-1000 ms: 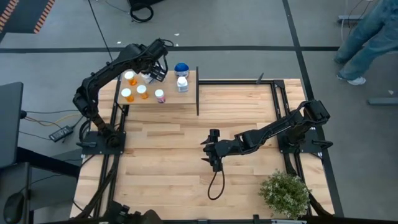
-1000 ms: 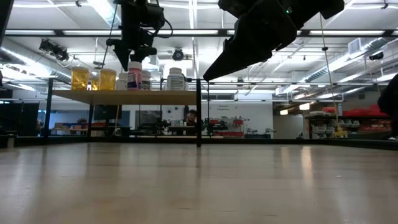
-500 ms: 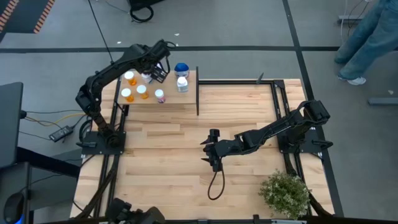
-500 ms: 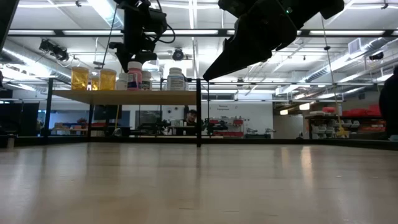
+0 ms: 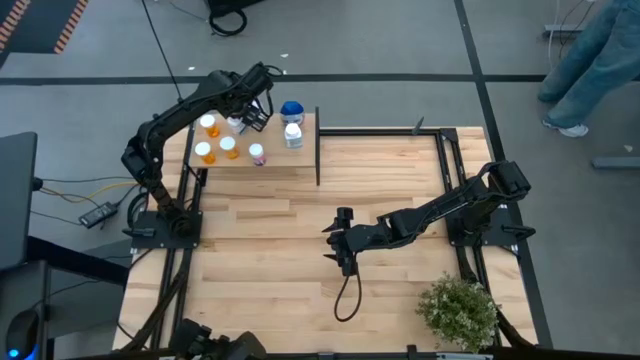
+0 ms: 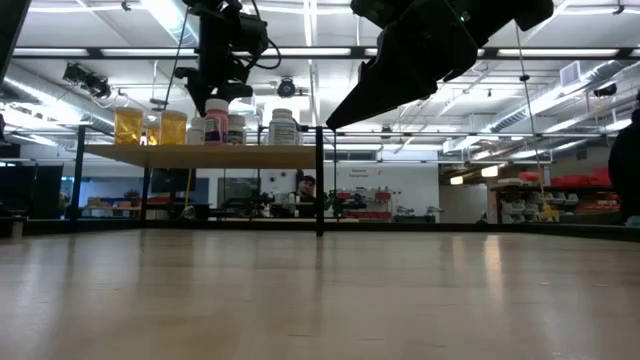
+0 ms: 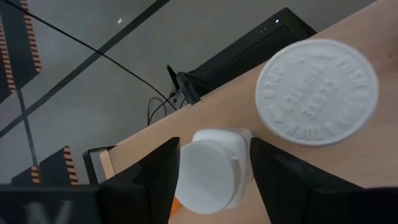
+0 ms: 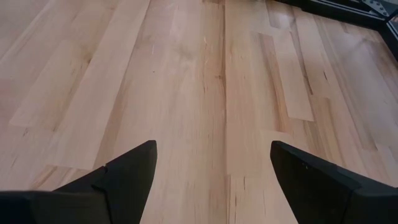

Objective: Pick and place medicine bottles onto shelf by color
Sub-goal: Adjust the pill bottles on the shelf

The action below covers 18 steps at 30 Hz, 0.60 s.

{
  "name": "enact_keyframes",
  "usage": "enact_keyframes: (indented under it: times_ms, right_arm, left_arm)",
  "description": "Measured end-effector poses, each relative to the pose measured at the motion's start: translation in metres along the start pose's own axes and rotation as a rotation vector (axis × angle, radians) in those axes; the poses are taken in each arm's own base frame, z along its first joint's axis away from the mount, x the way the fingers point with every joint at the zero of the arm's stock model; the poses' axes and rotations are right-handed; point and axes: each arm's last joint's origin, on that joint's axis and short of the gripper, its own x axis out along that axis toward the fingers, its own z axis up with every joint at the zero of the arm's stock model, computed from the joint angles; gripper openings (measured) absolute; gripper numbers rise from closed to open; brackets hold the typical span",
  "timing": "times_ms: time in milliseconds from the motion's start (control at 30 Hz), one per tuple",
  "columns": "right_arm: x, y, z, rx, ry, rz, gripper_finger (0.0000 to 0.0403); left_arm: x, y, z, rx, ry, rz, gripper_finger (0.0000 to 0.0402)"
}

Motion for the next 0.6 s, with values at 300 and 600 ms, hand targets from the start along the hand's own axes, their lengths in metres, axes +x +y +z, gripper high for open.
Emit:
enact_keyframes:
  times_ms: [300, 600]
  right_arm:
    - [0.0000, 0.0000, 0.0000, 0.000, 0.000, 0.000, 0.0323]
    - [0.0000, 0.0000, 0.0000, 0.000, 0.000, 0.000, 0.0323]
  left_arm:
    - [0.0000, 0.0005, -0.0020, -0.010, 0.019, 0.004, 0.0197]
    - [0.0000, -0.0005, 0.0020, -0.031, -0.019, -0.004, 0.0194]
